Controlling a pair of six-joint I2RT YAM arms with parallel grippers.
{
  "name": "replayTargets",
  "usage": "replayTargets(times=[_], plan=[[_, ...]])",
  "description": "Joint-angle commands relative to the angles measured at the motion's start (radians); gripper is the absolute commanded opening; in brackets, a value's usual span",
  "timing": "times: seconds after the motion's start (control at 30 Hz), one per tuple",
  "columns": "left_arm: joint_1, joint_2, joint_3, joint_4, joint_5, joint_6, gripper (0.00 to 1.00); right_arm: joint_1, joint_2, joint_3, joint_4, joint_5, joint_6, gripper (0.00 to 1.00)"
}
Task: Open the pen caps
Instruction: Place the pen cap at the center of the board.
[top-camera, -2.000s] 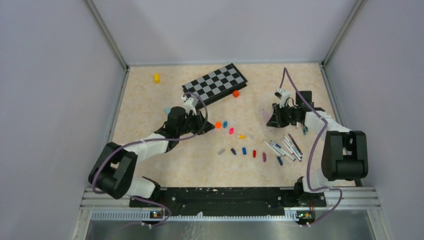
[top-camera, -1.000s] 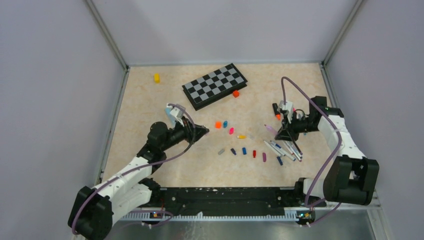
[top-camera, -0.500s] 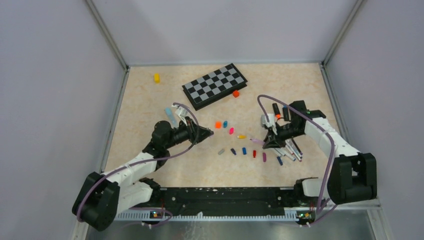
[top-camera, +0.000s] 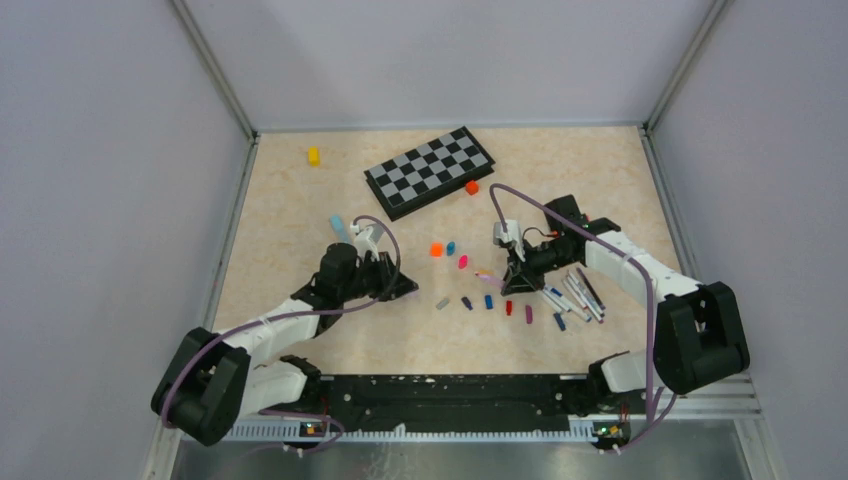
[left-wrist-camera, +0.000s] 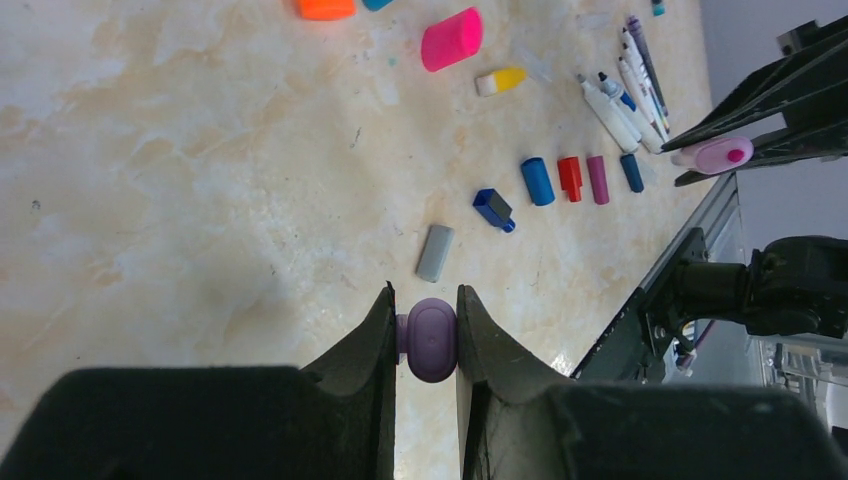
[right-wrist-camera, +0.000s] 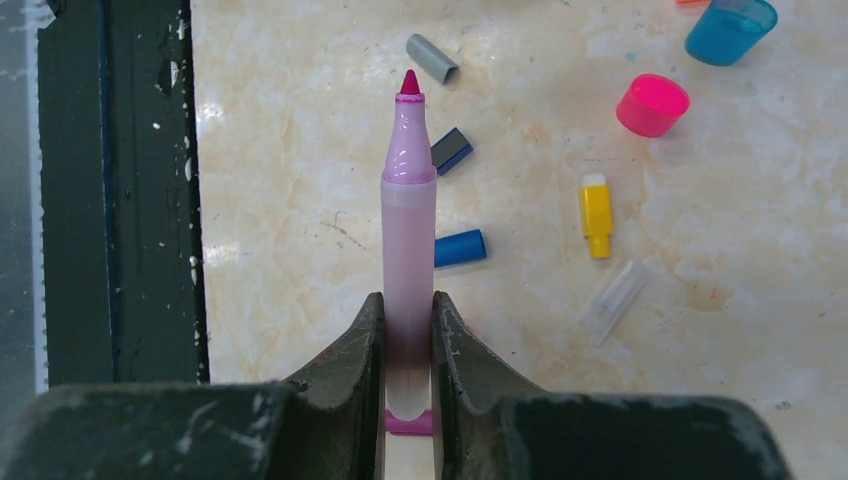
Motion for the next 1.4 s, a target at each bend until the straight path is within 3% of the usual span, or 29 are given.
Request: replayTargets(times=[0.0,0.77,1.13,1.37], plan=[[0.001,0.057,0.075,-0.027,0.014,0.016,0.0,0.007,-0.015,0.041,0.08,0.011,0.091,0.07],[-0.026,0.31,0.238,-0.165,0.024,0.048,0.0,-0.027,-0.023,0.04,0.126,0.053,0.177,0.1],[-0.028,0.351,0.263,-0.198,-0.001,0.084,0.04,-0.047,-0.022,0.035,0.131,0.046,0.182,0.1],[-0.027,0.362,0.274,-0.215,-0.014,0.099,0.14,-0.056,-0.019,0.033,0.137,0.056,0.191,0.1]])
